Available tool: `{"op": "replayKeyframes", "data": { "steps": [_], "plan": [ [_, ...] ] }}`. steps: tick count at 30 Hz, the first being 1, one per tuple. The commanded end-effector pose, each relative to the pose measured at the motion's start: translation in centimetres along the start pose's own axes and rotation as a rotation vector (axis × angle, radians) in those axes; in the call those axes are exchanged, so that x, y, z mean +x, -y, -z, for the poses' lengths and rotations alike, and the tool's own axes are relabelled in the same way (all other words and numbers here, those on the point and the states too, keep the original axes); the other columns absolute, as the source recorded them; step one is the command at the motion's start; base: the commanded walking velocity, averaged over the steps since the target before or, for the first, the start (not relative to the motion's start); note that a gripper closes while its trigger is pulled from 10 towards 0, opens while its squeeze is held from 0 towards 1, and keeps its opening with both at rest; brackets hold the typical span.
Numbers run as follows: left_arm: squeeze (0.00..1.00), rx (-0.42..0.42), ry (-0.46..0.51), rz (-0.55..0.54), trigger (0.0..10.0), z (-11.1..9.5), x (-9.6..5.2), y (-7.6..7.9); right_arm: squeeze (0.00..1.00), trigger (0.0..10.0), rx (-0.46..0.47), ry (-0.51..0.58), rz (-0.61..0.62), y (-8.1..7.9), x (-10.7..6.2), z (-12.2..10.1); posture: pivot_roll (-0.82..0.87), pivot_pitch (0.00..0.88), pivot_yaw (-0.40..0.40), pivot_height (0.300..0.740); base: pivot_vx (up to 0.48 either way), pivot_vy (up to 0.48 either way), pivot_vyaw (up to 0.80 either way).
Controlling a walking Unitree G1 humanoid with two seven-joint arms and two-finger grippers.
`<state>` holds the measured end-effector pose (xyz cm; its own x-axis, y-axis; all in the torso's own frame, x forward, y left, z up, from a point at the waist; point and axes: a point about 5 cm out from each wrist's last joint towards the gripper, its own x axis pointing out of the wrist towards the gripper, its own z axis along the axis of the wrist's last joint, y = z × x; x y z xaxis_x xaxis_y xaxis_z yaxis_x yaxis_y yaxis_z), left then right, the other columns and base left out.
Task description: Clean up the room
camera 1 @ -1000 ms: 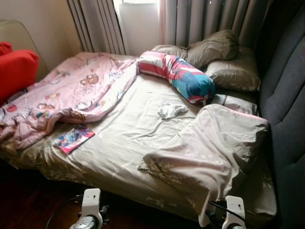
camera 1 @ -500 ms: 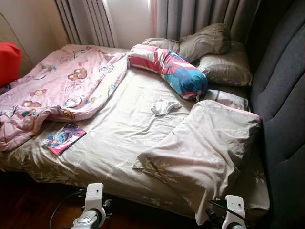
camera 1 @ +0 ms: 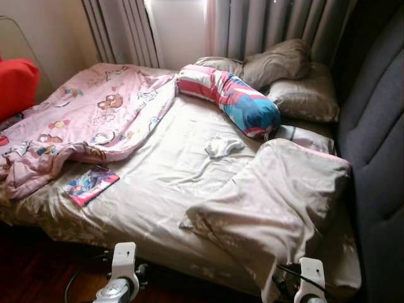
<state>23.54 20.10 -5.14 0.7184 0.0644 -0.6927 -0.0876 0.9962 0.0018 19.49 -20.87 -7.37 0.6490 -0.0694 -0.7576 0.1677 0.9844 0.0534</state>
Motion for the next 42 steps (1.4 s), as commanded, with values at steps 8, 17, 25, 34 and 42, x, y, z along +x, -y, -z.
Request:
{"op": "replayKeyframes", "data": {
  "steps": [8, 17, 25, 34, 42],
  "plan": [
    [0.00, -0.003, 0.013, -0.002, 10.0, -0.4, 0.1, 0.0, 0.00, 10.0, 0.017, 0.021, -0.006, -0.1, 0.1, -0.4, 0.01, 0.000, -0.002, 0.740, 0.307, 0.000, 0.00],
    [0.00, 0.004, 0.062, 0.005, 10.0, -1.5, 0.2, -0.3, 0.00, 10.0, 0.091, 0.066, 0.020, 0.0, 0.0, -0.5, 0.01, 0.000, 0.002, 0.740, 0.096, 0.000, 0.00],
    [0.00, 0.027, 0.151, 0.037, 10.0, -3.7, 0.4, 0.0, 0.00, 10.0, 0.106, 0.115, 0.026, -0.1, -0.1, -0.6, -0.03, 0.000, 0.018, 0.740, 0.000, 0.000, 0.00],
    [0.00, 0.028, 0.352, 0.073, 10.0, -8.0, 0.4, 1.6, 0.00, 10.0, 0.064, 0.205, 0.018, 0.0, -0.6, -0.6, -0.06, 0.005, 0.031, 0.740, 0.000, 0.000, 0.00],
    [0.00, 0.030, 0.507, 0.078, 10.0, -10.6, -0.1, 1.7, 0.00, 10.0, 0.039, 0.210, -0.003, 0.4, -0.9, 0.2, -0.05, 0.006, 0.011, 0.740, 0.000, 0.000, 0.00]
  ]
}}
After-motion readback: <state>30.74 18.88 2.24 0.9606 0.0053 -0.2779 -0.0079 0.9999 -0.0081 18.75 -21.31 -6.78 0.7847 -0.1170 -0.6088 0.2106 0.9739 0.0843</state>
